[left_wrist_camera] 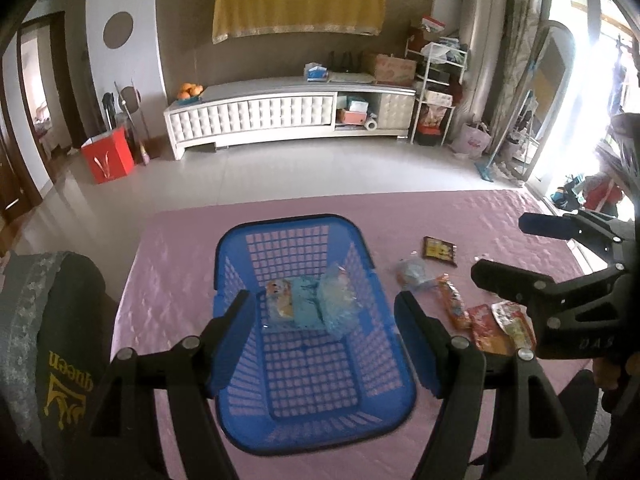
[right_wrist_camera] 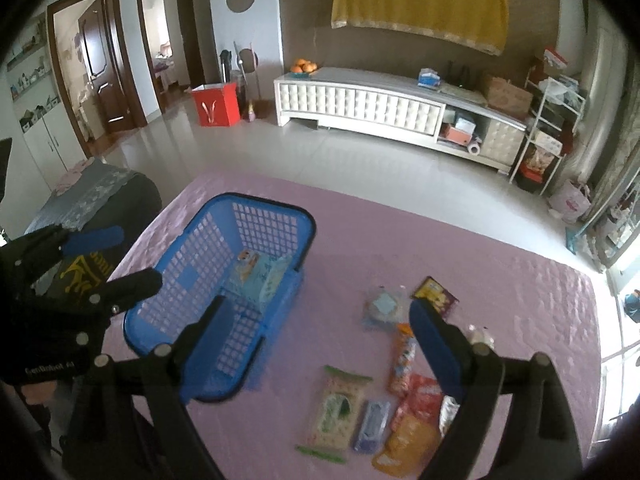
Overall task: Organize snacks
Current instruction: 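Move both grippers back over the remaining snacks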
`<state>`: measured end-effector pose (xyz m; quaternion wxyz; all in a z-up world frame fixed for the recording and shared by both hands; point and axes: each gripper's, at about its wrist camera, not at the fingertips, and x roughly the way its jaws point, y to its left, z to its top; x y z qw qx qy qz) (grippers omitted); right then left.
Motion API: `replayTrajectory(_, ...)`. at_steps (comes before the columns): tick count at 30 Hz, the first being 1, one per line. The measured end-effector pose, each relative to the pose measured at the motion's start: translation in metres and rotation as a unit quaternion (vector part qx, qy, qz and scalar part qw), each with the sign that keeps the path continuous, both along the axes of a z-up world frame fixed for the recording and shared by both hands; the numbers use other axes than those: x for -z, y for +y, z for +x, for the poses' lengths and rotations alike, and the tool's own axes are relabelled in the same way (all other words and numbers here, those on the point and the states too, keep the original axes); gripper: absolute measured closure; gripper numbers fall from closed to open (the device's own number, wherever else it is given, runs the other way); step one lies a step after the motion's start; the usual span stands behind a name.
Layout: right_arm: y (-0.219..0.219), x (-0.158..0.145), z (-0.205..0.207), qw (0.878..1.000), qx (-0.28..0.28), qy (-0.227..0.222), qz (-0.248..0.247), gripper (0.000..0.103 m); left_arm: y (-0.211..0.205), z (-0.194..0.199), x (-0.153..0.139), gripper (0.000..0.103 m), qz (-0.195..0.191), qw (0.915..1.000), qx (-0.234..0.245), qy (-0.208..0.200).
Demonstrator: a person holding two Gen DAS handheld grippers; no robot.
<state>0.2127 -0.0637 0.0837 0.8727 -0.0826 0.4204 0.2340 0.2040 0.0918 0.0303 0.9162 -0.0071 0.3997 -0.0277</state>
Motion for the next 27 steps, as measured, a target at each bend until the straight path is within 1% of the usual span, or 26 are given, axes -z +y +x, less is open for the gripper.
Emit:
replayTrajectory(6, -0.034, -0.006, -0.018, 1.000, 0.019, -0.008, 0.010, 0.011, -0.035, -0.015, -0.009, 0.034, 0.002, 0.9998, 0.020, -0.009)
replayTrajectory(10, -0.057, 0.001, -0.032, 1.000, 0.030, -0.003, 0.007, 0.011, -0.062, -0.023, -0.006, 0.034, -0.002, 0.9992, 0.037, -0.012)
replayTrajectory(14, -0.077, 0.011, -0.041, 0.999, 0.043, -0.002, -0.004, 0.011, -0.087, -0.027, 0.007, 0.034, 0.000, 0.9986, 0.054, -0.004)
replayTrajectory(19, -0.105, 0.029, -0.056, 0.998, 0.061, 0.004, -0.005, 0.011, -0.112, -0.035, 0.027, 0.034, -0.009, 0.9974, 0.071, 0.012)
replayTrajectory(22, -0.119, 0.042, -0.059, 0.997, 0.073, 0.013, -0.002, 0.011, -0.126, -0.037, 0.038, 0.034, -0.010, 0.9966, 0.079, 0.022)
replayTrajectory(25, -0.133, 0.057, -0.061, 0.996, 0.085, 0.026, 0.005, 0.011, -0.139, -0.038, 0.051, 0.034, -0.019, 0.9958, 0.083, 0.035)
replayTrajectory(27, -0.140, 0.065, -0.062, 0.995, 0.094, 0.034, 0.008, 0.011, -0.147, -0.039, 0.060, 0.034, -0.014, 0.9955, 0.085, 0.040)
